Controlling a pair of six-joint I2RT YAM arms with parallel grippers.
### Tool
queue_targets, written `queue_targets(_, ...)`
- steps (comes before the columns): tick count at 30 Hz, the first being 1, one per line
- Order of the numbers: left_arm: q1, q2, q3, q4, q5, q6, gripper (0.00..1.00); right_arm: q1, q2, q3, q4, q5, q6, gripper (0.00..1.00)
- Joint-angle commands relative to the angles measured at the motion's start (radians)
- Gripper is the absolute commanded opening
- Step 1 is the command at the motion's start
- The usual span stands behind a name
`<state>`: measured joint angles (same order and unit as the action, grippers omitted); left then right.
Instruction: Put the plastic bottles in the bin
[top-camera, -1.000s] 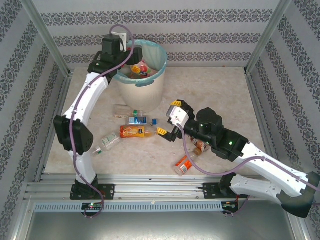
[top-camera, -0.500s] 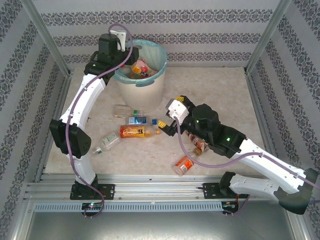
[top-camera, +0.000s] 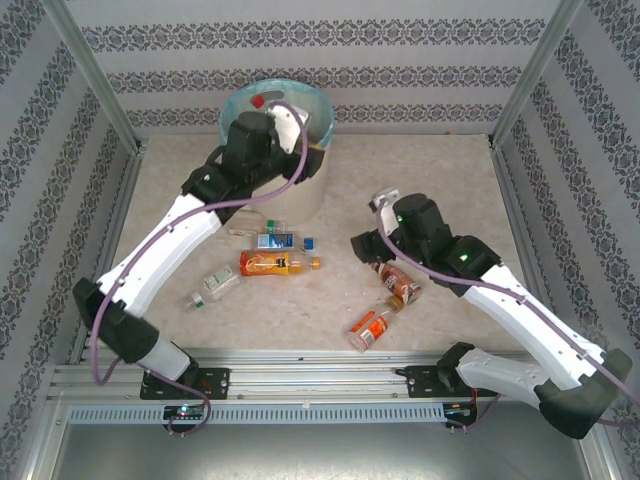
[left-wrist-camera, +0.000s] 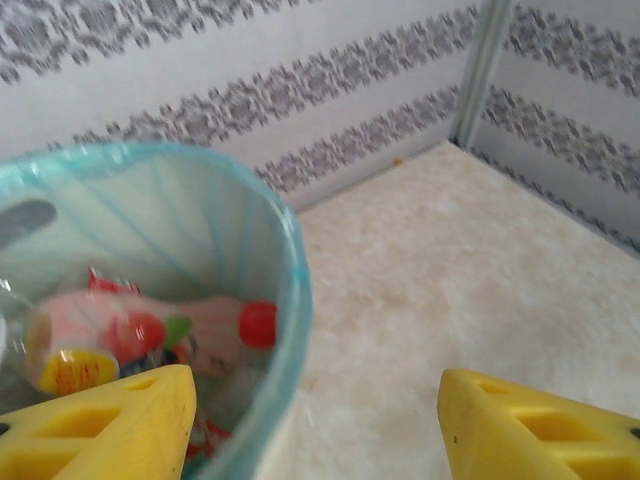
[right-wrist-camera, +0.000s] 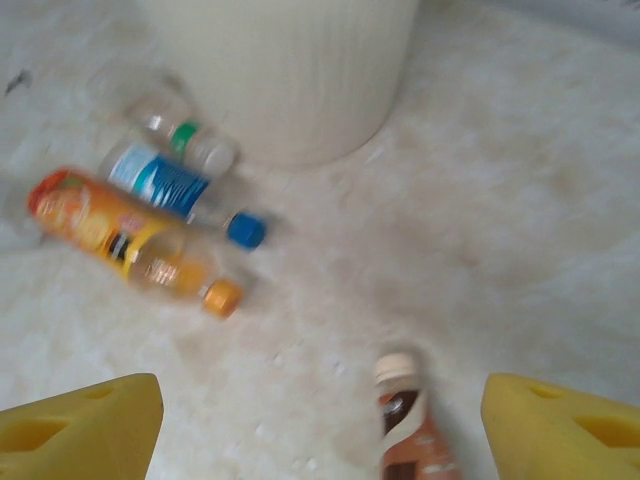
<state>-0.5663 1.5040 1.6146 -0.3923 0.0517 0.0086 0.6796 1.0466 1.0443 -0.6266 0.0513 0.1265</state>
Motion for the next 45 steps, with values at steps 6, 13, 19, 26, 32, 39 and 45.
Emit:
queue_targets(6,0.006,-0.280,-0.393,-0.002,-0.115,-0.147,0.68,0.139,0.266,-0.017,0.241,-0.126,-0.277,0.84)
queue_targets(13,0.035,-0.457,-0.560,-0.057,-0.318,-0.157,0.71,0.153,0.596,0.118,0.294,-0.234,-0.476,0.82)
queue_targets(19,0.091,-0.526,-0.587,-0.048,-0.367,-0.145,0.72,0.161,0.742,0.195,0.299,-0.272,-0.550,0.83)
queue_targets(26,0.122,-0.560,-0.588,-0.037,-0.366,-0.118,0.73,0.161,0.829,0.216,0.281,-0.307,-0.615,0.75)
queue_targets(32,0.128,-0.570,-0.595,-0.037,-0.359,-0.117,0.73,0.170,0.872,0.228,0.255,-0.309,-0.645,0.68)
queue_targets(39,0.131,-0.558,-0.589,-0.030,-0.348,-0.119,0.74,0.175,0.885,0.225,0.254,-0.268,-0.656,0.76)
queue_targets(45,0.132,-0.535,-0.565,-0.025,-0.339,-0.114,0.74,0.176,0.901,0.236,0.257,-0.265,-0.646,0.78)
